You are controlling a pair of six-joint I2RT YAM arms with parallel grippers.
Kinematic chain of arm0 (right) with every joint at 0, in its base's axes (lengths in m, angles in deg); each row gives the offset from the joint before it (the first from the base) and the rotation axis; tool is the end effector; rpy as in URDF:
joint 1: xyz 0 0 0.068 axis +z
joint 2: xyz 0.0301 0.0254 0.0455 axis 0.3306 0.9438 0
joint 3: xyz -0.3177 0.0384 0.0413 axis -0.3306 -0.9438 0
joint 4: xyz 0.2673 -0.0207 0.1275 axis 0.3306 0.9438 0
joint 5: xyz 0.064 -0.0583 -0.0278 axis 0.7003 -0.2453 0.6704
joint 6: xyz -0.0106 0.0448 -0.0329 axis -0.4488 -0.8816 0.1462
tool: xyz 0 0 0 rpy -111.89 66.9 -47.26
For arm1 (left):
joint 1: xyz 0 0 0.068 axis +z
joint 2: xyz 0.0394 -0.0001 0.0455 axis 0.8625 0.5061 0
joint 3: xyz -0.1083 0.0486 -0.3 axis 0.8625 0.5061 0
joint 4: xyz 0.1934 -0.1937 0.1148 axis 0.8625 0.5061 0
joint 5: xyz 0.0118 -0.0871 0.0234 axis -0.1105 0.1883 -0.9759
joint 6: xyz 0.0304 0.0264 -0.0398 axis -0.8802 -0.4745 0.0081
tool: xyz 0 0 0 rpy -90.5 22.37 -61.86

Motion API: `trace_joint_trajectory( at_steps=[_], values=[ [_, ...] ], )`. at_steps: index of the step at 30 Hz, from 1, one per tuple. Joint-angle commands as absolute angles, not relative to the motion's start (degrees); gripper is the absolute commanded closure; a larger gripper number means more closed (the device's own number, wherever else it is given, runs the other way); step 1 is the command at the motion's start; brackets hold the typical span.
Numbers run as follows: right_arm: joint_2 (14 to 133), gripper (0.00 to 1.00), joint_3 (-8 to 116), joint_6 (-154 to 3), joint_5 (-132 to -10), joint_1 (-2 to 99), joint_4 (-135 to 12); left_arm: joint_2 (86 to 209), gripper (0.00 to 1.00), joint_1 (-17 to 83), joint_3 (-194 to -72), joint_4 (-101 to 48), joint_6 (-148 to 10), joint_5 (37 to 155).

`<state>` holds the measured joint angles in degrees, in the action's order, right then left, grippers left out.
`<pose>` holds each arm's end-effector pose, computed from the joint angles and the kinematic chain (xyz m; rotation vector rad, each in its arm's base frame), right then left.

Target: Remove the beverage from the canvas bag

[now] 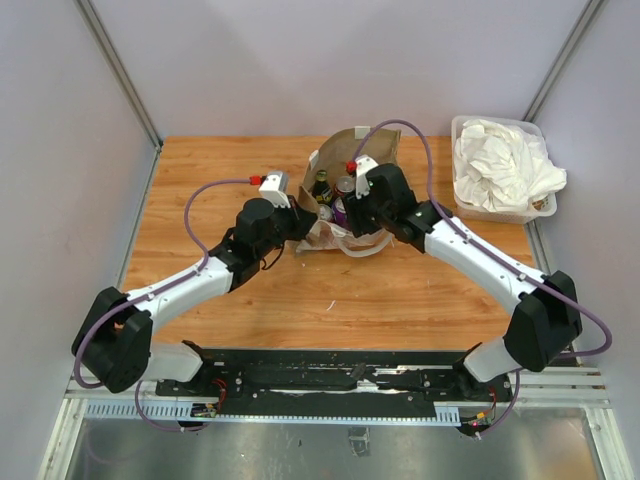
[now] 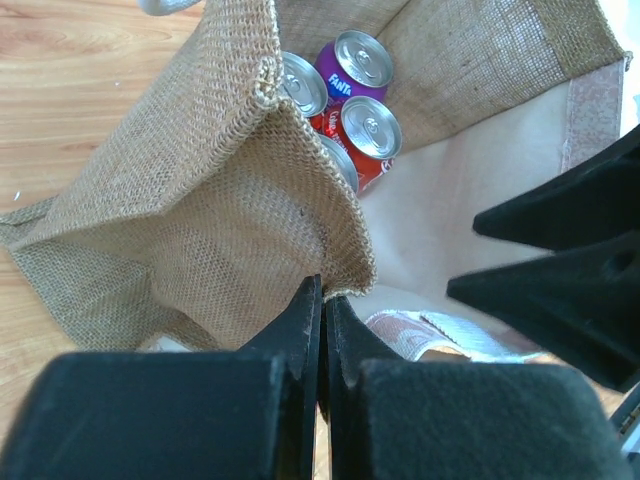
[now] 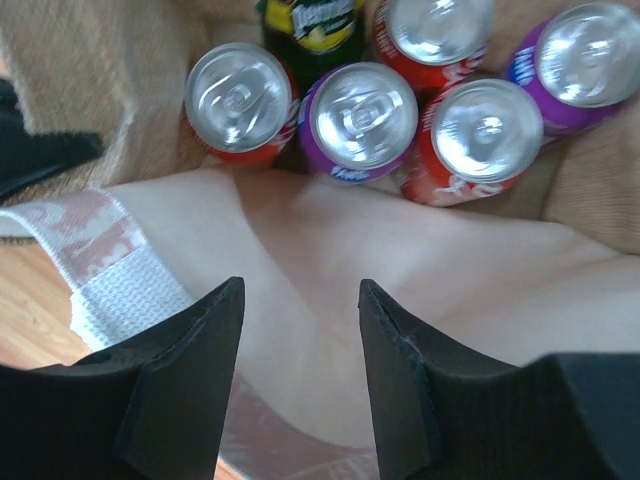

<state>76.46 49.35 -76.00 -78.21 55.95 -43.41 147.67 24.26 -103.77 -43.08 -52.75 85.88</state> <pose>0.2986 0.2227 0.3629 -0.5549 2.0843 0.4563 0.2637 -0.1853 0.2914 0.1024 1.8662 -0.7410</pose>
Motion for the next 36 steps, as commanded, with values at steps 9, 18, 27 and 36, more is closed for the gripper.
trace_joint_trajectory(
  at_steps=[9, 18, 27, 36],
  values=[
    [82.35, 0.49, 54.51, -72.73, -76.7, 64.91, -39.24, 146.27, 0.79, 23.3, -103.23, -30.69, -52.84, 83.0],
    [84.27, 0.48, 55.23, -72.02, -75.74, 65.64, -37.54, 143.83, 0.16, 23.3, -103.98, -30.88, -51.12, 83.22],
    [84.1, 0.47, 55.2, -71.92, -75.69, 65.83, -37.32, 140.79, 0.08, 23.3, -102.56, -29.86, -49.44, 84.74],
    [84.64, 0.47, 54.87, -72.48, -75.87, 65.97, -37.75, 142.97, 0.43, 23.3, -98.35, -31.45, -48.69, 86.73]
  ],
)
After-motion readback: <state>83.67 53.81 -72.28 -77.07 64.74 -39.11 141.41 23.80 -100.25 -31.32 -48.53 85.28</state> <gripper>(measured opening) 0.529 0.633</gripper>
